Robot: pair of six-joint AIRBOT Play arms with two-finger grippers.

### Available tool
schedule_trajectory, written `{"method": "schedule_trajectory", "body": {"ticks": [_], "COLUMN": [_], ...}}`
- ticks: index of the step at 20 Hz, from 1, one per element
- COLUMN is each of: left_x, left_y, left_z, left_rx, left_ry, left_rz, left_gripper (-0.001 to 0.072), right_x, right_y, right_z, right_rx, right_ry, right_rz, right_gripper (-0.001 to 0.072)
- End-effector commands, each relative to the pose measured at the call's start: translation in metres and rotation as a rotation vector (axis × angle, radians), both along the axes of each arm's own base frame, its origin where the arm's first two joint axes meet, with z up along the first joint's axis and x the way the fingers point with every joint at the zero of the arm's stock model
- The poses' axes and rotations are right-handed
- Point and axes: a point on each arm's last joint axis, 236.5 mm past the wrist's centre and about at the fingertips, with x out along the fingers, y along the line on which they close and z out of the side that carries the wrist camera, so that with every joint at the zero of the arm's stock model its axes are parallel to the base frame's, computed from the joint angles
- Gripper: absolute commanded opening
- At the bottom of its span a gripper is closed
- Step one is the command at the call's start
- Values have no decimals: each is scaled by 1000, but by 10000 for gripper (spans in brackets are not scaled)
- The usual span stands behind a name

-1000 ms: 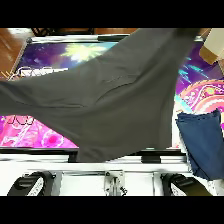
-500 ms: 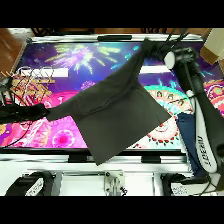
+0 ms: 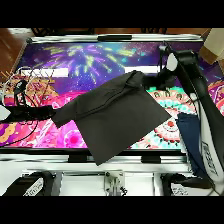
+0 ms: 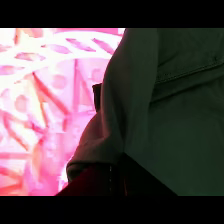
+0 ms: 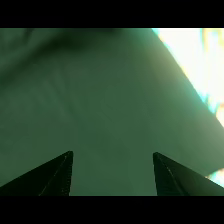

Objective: Fold the shirts.

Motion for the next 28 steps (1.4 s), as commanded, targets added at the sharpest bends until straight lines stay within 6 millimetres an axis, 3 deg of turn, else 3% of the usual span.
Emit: {"method": "schedule_trajectory", "body": {"ticks": [1, 3, 5, 6, 8, 10, 13, 19, 21, 26, 27, 28], "left_x": [2, 2, 2, 2, 2, 2, 2, 2, 2, 2, 2, 3], "left_y": [1, 0, 0, 0, 0, 0, 0, 0, 0, 0, 0, 0], "left_z": [-1, -1, -1, -1, -1, -1, -1, -1, -1, -1, -1, -1], "left_rx": [23, 20, 22, 22, 22, 29, 28, 28, 28, 29, 29, 31], "left_ry": [-20, -18, -20, -20, -20, -24, -24, -25, -25, -25, -26, -29], "left_rz": [-37, -38, -41, -41, -41, -53, -53, -52, -52, -52, -52, -55], "left_gripper": [42, 41, 42, 41, 41, 41, 41, 42, 41, 42, 41, 42], "right_x": [-122, -169, -202, -211, -225, -236, -226, -206, -194, -191, -185, -174], "right_y": [4, 12, 41, 53, 52, 50, 64, 125, 135, 153, 156, 158], "right_z": [-27, -67, -98, -110, -138, -151, -153, -162, -162, -170, -167, -160], "right_rx": [68, 161, 350, 433, 453, 440, 463, 550, 592, 581, 590, 607], "right_ry": [297, 346, 382, 388, 415, 458, 410, 268, 230, 234, 219, 186], "right_rz": [59, -129, -301, -359, -447, -470, -466, -472, -512, -493, -486, -485], "right_gripper": [606, 606, 607, 606, 606, 606, 606, 611, 611, 599, 465, 197]}}
